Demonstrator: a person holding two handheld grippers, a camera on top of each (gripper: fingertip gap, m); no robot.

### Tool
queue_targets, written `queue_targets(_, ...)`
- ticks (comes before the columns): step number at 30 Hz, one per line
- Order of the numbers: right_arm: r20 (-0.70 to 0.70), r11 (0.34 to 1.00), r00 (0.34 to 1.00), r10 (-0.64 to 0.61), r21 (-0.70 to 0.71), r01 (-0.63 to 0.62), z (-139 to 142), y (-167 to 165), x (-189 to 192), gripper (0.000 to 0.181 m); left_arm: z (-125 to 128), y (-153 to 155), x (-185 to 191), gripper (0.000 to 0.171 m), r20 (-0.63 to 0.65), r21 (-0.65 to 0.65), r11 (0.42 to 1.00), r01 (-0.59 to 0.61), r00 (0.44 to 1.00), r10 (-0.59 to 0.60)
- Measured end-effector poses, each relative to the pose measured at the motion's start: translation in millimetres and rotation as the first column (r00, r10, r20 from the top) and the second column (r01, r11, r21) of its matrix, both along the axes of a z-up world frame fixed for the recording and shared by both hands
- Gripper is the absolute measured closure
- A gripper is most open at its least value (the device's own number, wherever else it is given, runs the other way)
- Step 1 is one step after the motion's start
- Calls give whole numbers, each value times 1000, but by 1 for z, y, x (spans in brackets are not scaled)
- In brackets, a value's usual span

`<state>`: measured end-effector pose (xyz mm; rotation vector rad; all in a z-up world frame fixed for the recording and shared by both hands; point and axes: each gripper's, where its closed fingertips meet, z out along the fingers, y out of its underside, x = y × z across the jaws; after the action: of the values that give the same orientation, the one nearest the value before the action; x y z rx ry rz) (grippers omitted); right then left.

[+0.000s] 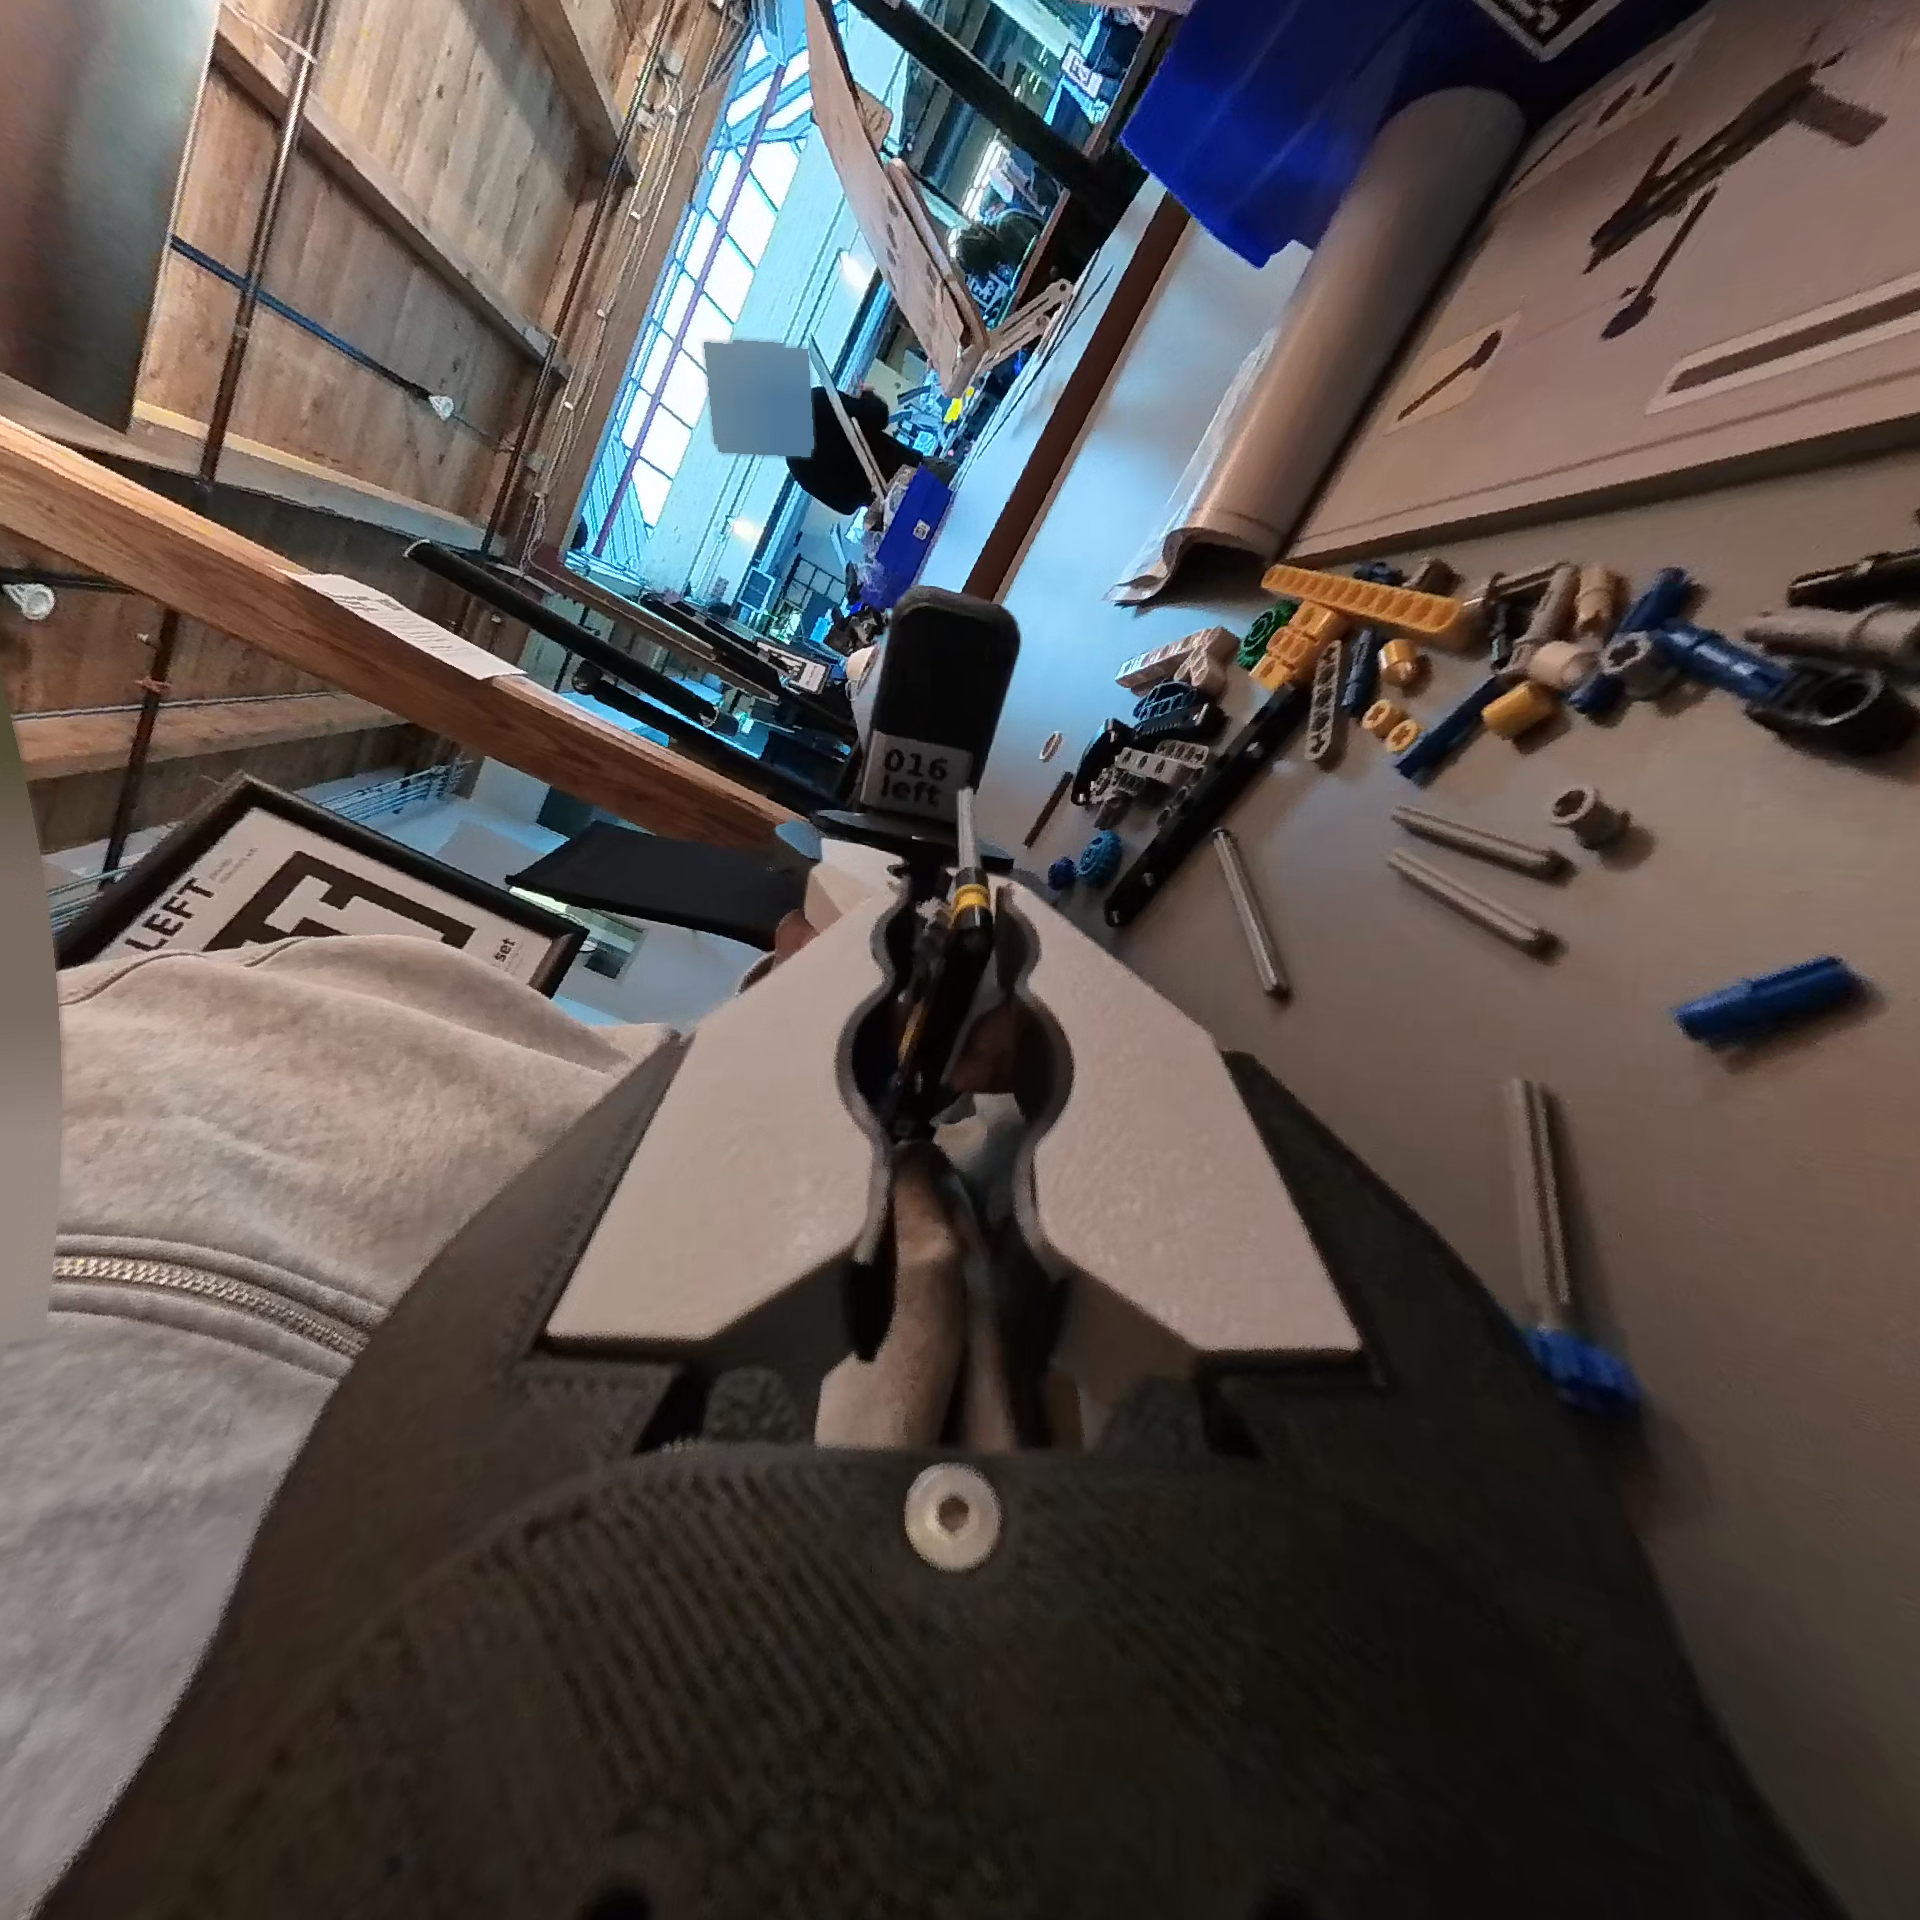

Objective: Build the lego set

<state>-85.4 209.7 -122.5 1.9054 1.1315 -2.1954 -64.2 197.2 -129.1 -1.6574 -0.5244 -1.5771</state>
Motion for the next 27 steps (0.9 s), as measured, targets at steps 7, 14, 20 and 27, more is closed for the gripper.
queue_targets(7,-13,1000,1000,0,-4,0,1,0,1,169,1,1,-1,166,36,-6,1000,-7,999,7)
queue_targets(14,-54,999,998,-33,37,35,6,7,3,160,1,4,-7,166,91,-23,999,-34,995,36)
queue_targets(20,-219,940,975,-29,325,101,24,9,14,151,0,5,-9,166,100,-42,998,-40,994,44)
queue_targets(27,-197,653,979,46,748,120,6,-2,17,159,-1,3,-6,166,85,-49,999,-15,996,19)
